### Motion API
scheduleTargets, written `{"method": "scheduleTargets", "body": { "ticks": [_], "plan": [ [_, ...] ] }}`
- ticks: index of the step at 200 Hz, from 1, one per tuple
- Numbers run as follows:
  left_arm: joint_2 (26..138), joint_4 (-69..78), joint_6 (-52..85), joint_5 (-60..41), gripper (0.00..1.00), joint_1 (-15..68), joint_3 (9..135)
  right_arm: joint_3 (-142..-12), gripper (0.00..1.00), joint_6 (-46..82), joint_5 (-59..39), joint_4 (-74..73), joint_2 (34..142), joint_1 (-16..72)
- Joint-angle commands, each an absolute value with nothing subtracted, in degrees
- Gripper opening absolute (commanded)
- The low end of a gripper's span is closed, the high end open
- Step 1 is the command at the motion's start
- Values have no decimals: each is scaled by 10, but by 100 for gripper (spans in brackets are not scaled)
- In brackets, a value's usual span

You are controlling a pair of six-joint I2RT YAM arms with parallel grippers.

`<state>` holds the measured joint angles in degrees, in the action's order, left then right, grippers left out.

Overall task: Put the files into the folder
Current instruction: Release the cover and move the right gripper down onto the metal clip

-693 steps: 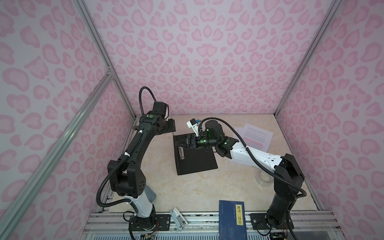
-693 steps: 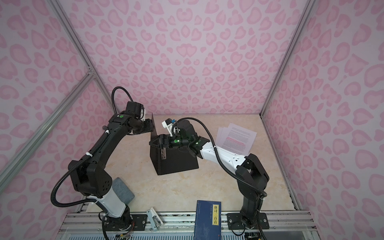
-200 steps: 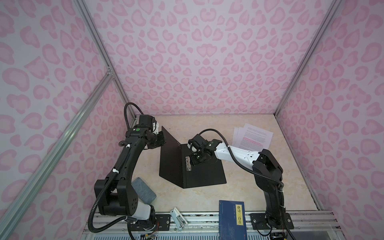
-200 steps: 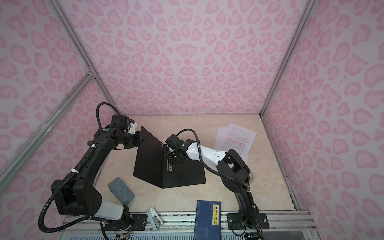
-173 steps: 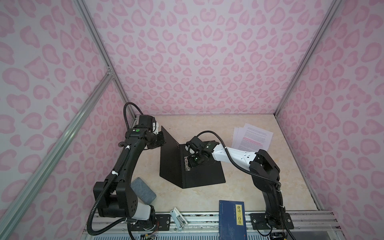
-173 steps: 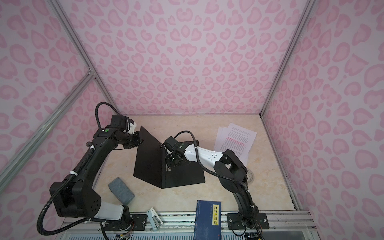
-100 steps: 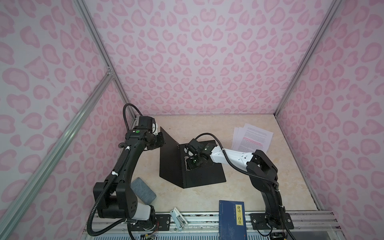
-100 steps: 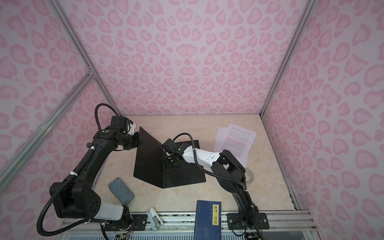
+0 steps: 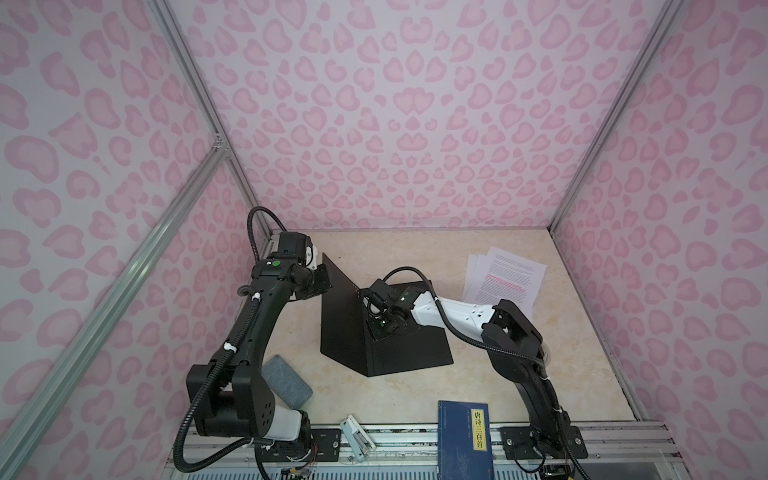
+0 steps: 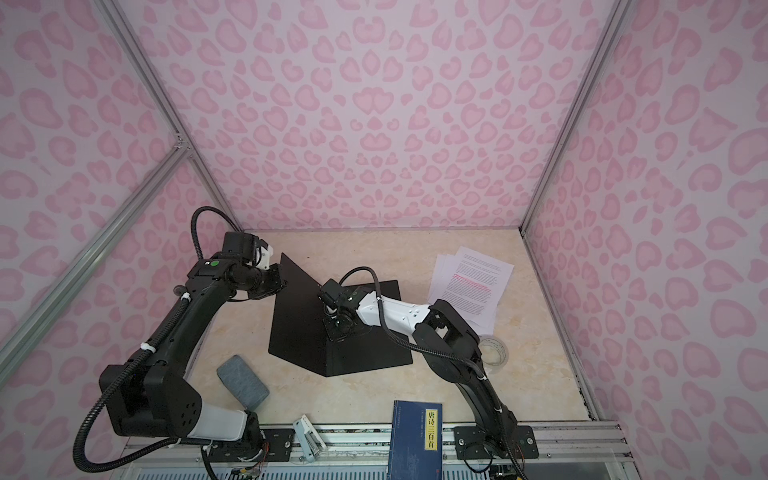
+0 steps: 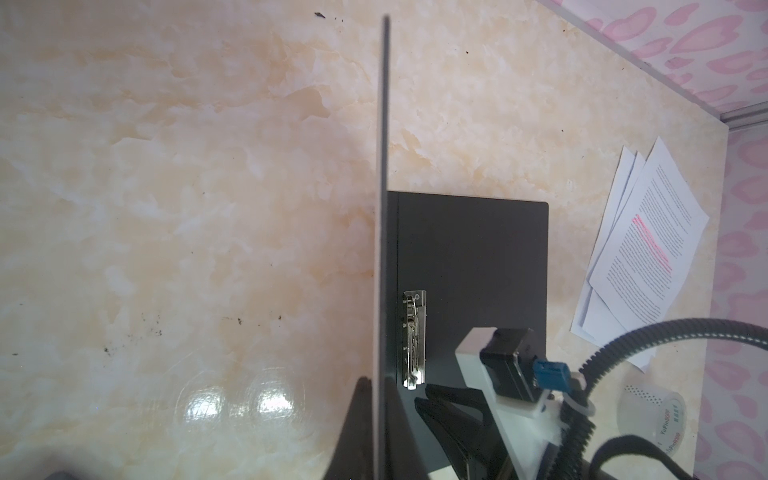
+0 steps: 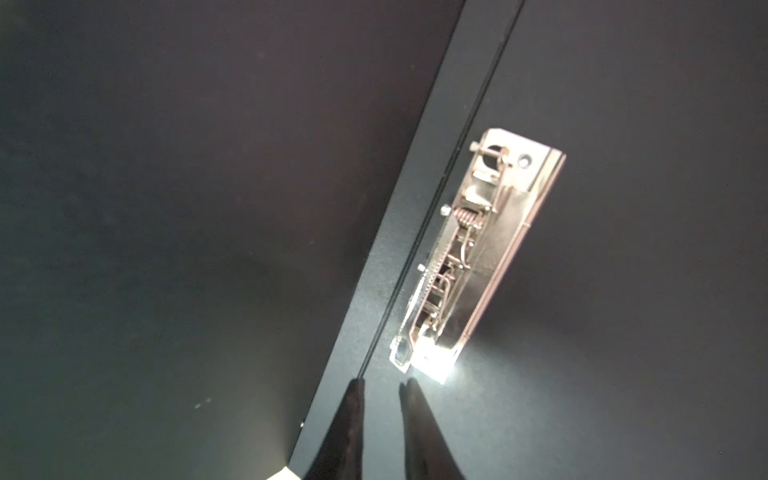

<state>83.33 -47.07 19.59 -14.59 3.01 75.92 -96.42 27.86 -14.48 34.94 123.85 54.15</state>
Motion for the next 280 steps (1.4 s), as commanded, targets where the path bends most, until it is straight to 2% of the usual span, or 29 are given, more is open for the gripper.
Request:
{"method": "scheduleTargets", "body": {
  "ticks": [1, 280],
  "plan": [
    [828, -474, 194, -149, 3, 30, 764, -967, 18, 275, -133, 363, 1247, 542],
    [830, -475, 193, -154, 3, 31, 768, -1048, 16, 254, -91, 440, 1310, 561]
  ]
}}
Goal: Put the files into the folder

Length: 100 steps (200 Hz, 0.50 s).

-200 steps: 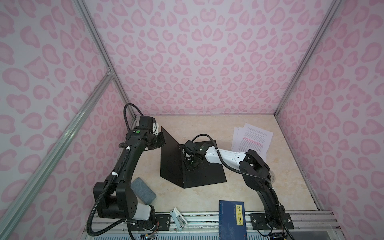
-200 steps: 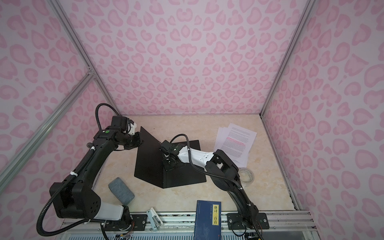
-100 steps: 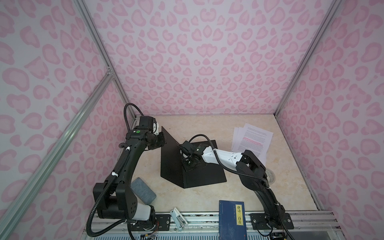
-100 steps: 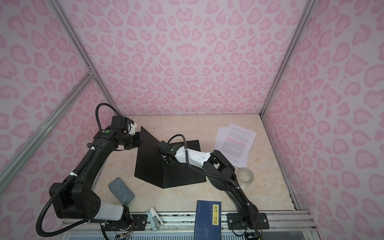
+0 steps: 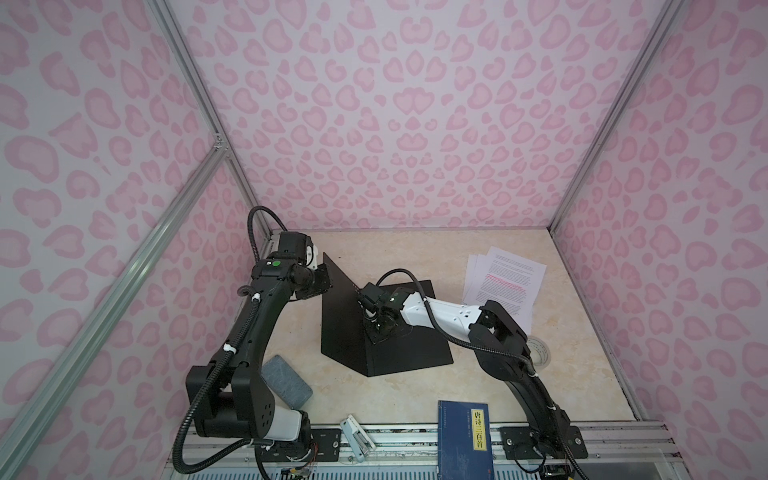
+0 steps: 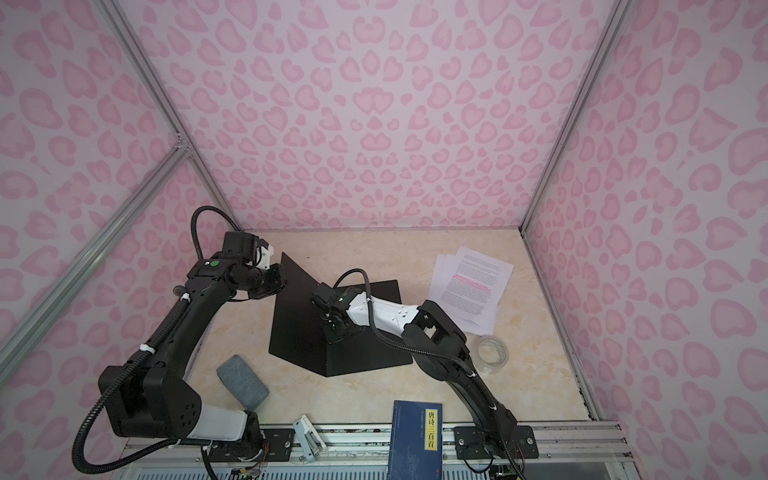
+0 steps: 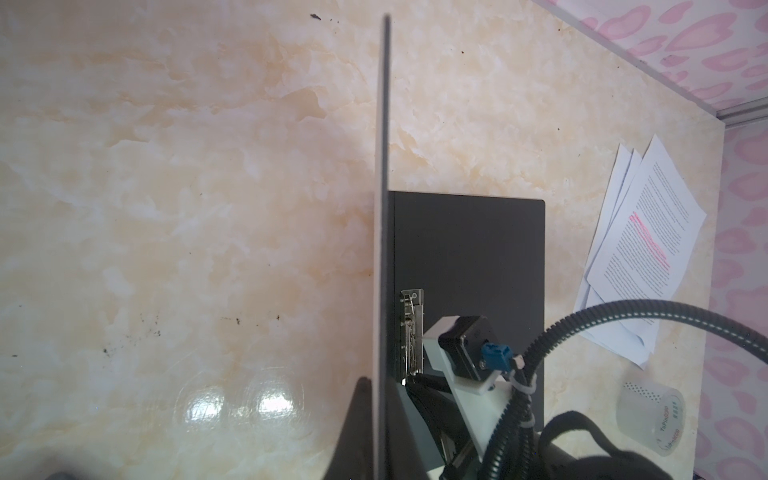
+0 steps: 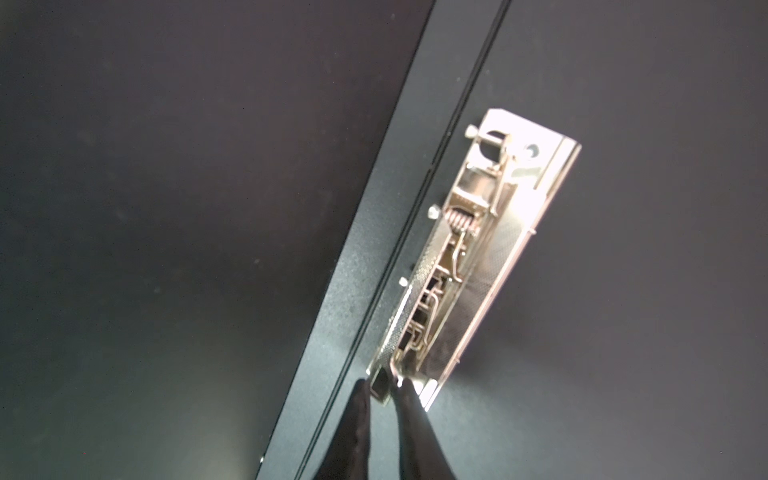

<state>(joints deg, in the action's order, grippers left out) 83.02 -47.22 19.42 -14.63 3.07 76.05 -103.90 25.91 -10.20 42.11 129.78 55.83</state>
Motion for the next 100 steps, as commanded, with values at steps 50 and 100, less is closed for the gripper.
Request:
{"method": "scheduleTargets", "body": {
  "ticks": [50, 100],
  "plan": [
    [832, -476, 194, -156, 3, 31, 767, -1058, 16, 251, -83, 451, 1310, 564],
    [834, -478, 194, -158, 3, 31, 767, -1060, 16, 250, -81, 454, 1327, 563]
  ]
}}
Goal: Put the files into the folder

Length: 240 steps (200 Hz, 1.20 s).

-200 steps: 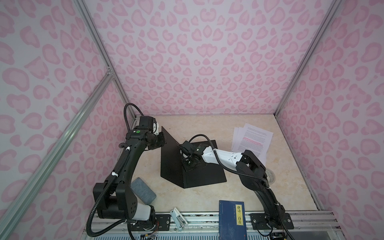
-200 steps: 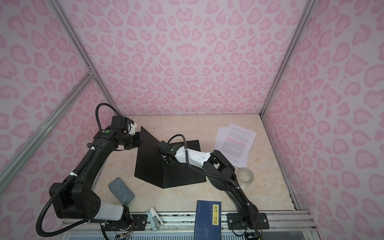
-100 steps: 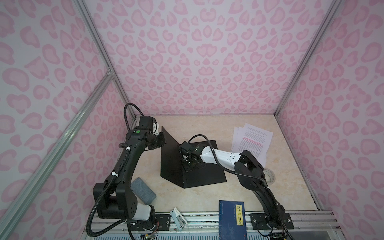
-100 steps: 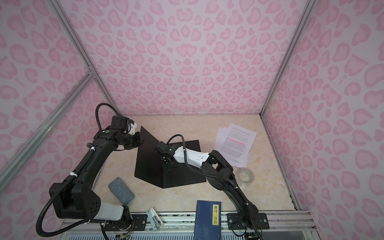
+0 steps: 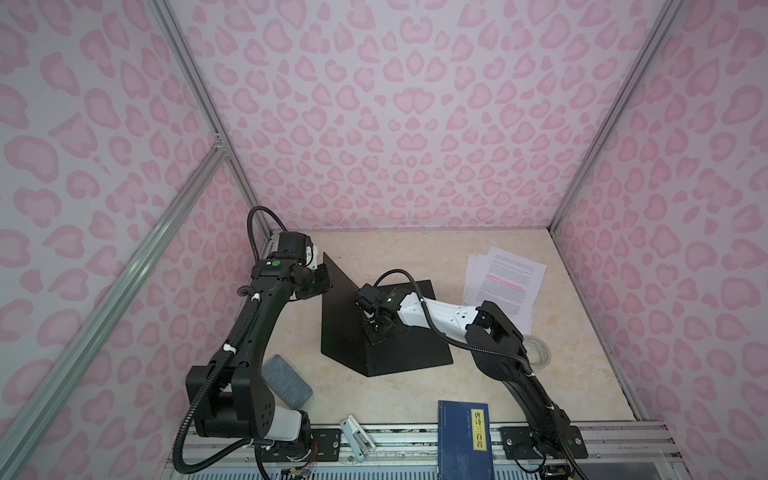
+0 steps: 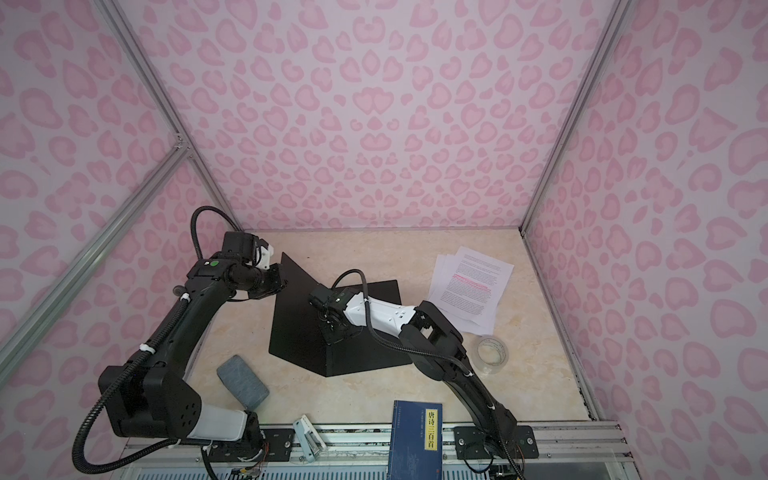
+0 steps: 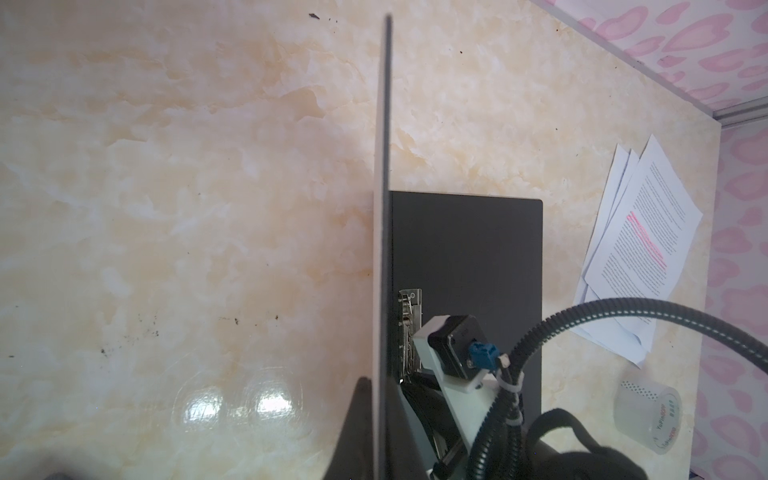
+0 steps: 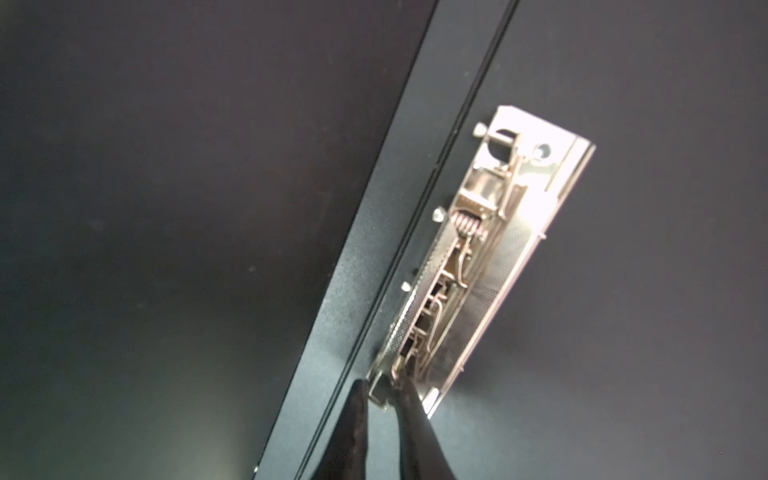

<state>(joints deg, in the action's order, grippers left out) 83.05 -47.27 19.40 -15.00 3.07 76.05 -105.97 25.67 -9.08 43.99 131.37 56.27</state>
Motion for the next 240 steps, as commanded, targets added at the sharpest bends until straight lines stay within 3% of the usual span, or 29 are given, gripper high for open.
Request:
{"method": "scheduleTargets", "body": {
  "ticks": [1, 240],
  "plan": [
    [834, -478, 194, -158, 3, 31, 767, -1061, 16, 250, -81, 455, 1327, 563],
    [842, -482, 190, -166, 3, 31, 788, -1068, 6, 245, -33, 481, 1356, 563]
  ]
}}
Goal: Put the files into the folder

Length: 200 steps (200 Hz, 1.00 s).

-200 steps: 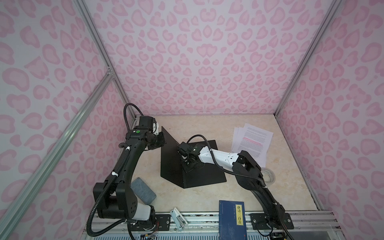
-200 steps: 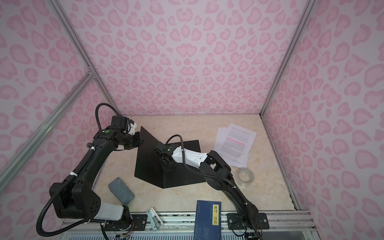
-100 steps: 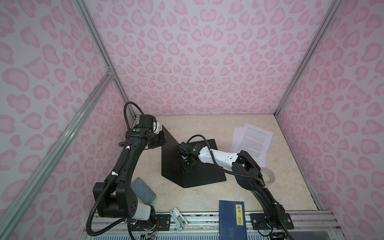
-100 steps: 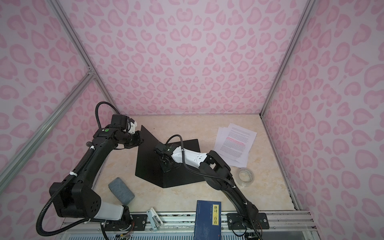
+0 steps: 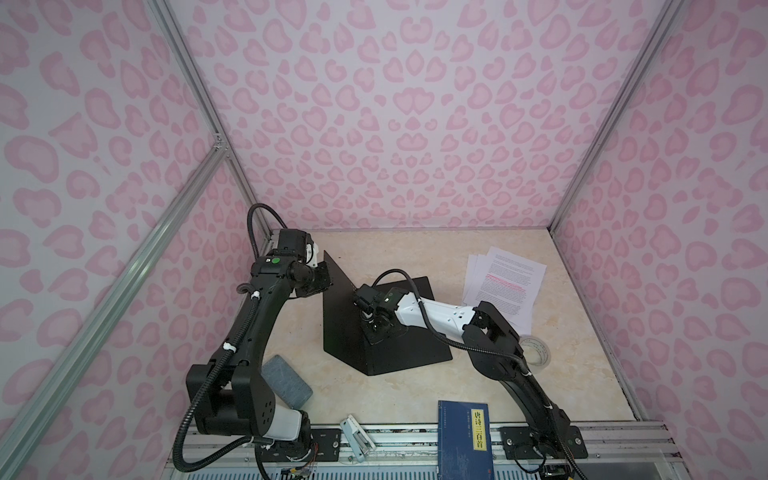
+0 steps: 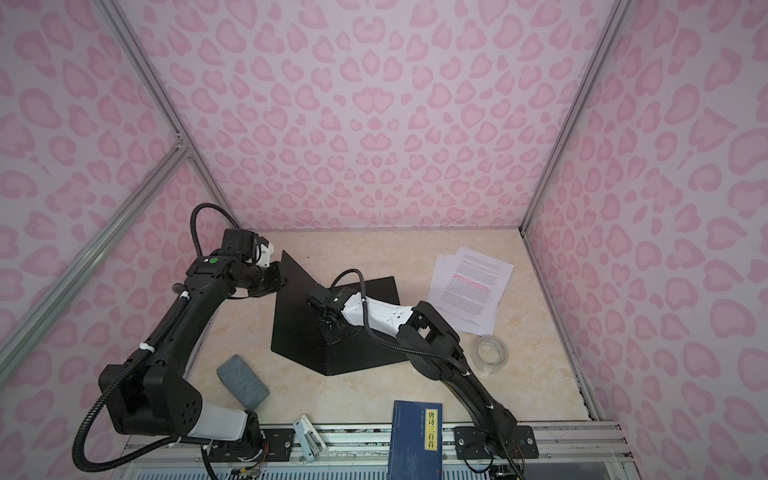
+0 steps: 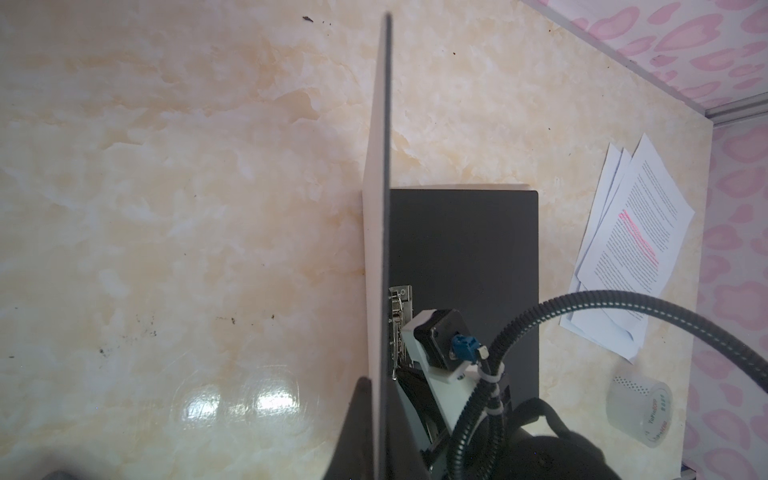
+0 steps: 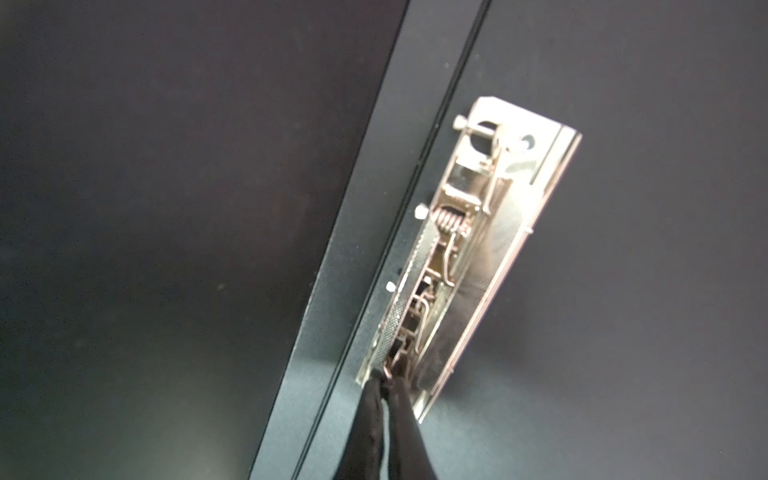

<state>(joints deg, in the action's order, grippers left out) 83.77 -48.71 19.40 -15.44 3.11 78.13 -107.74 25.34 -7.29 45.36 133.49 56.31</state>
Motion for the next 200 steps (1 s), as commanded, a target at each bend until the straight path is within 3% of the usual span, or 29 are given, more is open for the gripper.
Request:
{"method": "scheduleTargets", "body": {
  "ticks": [1, 200],
  "plan": [
    [841, -482, 191, -166, 3, 31, 788, -1068, 6, 246, -33, 481, 1357, 563],
    [841, -484, 184, -162, 3, 31, 788, -1104, 5, 244, 28, 525, 1363, 566]
  ]
}}
